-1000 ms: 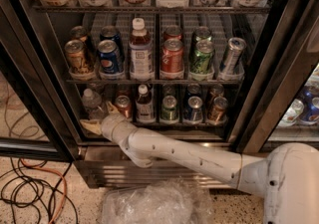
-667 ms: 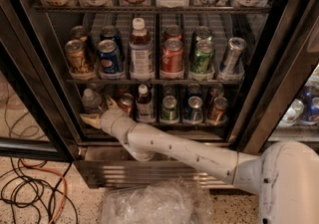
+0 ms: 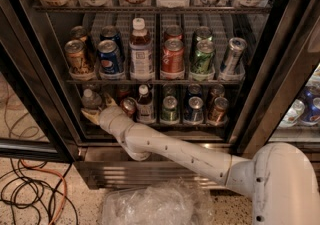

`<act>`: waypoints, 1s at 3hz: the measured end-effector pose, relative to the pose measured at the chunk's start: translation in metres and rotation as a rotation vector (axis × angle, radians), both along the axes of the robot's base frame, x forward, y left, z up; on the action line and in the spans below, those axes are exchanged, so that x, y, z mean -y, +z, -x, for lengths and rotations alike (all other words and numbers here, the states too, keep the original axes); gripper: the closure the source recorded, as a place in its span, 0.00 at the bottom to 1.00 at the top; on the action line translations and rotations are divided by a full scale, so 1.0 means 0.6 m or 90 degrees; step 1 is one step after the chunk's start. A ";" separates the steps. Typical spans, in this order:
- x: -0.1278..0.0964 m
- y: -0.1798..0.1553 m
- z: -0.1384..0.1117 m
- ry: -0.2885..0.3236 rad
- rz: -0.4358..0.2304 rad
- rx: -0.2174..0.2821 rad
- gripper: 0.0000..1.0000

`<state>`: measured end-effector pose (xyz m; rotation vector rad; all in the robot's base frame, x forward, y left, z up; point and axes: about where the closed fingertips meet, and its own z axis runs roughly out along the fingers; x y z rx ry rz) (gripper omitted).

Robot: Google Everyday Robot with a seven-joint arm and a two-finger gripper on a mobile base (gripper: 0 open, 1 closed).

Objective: Pick water bottle from bottom shelf of fridge

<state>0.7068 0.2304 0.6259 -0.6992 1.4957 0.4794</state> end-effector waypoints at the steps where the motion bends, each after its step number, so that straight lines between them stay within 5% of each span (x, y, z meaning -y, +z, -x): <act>1: 0.000 0.000 0.000 -0.001 -0.001 0.000 0.66; 2: -0.002 0.000 0.000 0.002 0.000 0.001 0.89; 3: 0.004 0.016 0.005 -0.012 0.018 0.055 1.00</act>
Offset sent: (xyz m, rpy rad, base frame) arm -0.0016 0.0022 0.0014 -0.0049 -0.0060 0.0189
